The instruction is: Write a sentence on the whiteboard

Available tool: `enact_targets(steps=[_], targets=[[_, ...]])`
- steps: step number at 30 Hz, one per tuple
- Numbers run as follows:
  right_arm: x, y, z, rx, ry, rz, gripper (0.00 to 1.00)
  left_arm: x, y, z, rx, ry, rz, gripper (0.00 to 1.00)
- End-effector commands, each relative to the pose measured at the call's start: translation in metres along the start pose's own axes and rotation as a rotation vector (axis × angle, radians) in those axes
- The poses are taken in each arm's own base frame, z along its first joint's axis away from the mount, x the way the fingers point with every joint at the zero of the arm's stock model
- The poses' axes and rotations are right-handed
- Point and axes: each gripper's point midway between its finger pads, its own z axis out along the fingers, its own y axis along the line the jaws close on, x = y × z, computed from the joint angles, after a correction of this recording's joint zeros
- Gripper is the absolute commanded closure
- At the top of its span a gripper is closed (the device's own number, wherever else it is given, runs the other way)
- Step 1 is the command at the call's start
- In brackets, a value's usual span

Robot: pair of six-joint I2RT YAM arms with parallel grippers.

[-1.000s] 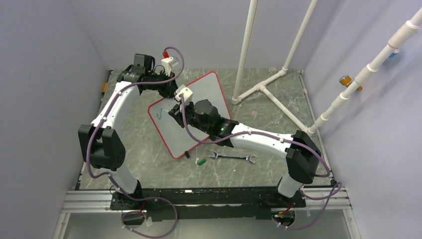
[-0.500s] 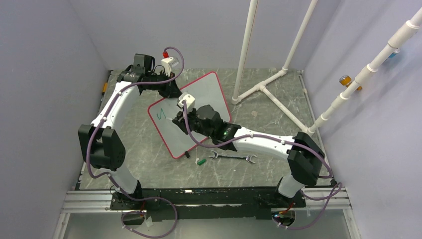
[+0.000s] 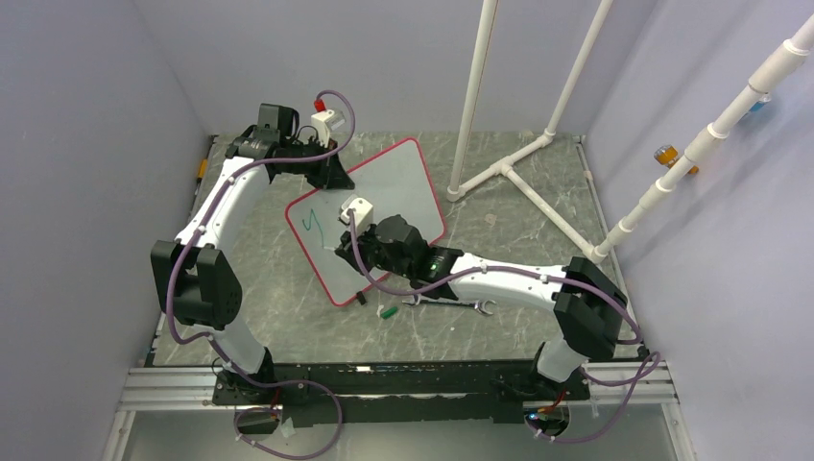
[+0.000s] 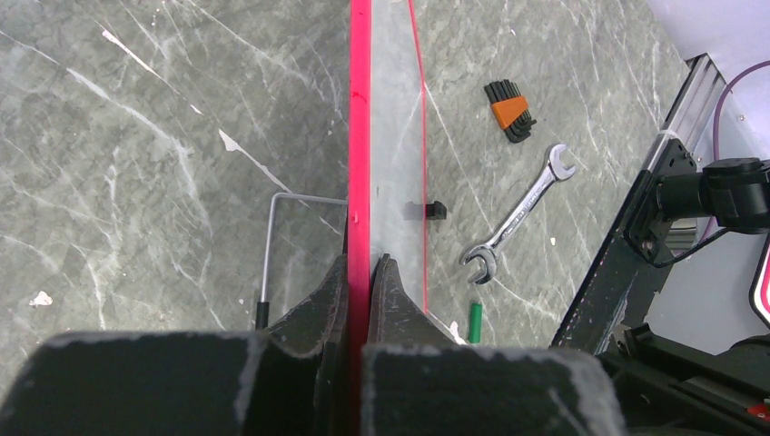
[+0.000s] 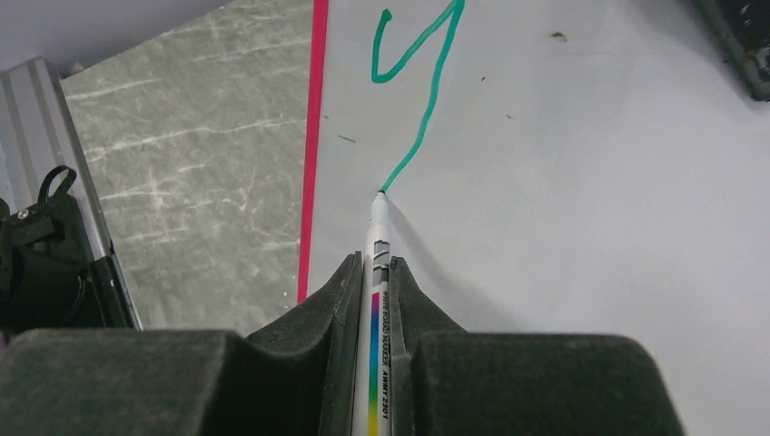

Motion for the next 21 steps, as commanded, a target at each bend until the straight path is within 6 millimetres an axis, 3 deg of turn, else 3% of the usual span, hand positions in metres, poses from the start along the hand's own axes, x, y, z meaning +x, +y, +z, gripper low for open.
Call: enact_targets(steps=[1, 15, 21], targets=[[-0.008, 0.001, 0.0, 0.007, -0.006, -0.001, 1.0, 0.031, 0.049, -0.007, -0.253, 0.148, 0.112, 1.0], [-0.067, 0.015, 0.017, -0.039, -0.096, -0.044, 1.0, 0.032, 0.049, -0.007, -0.256, 0.151, 0.114, 1.0], [-0.09, 0.024, -0.001, -0.088, -0.15, -0.022, 1.0, 0.032, 0.049, -0.007, -0.258, 0.152, 0.115, 1.0]])
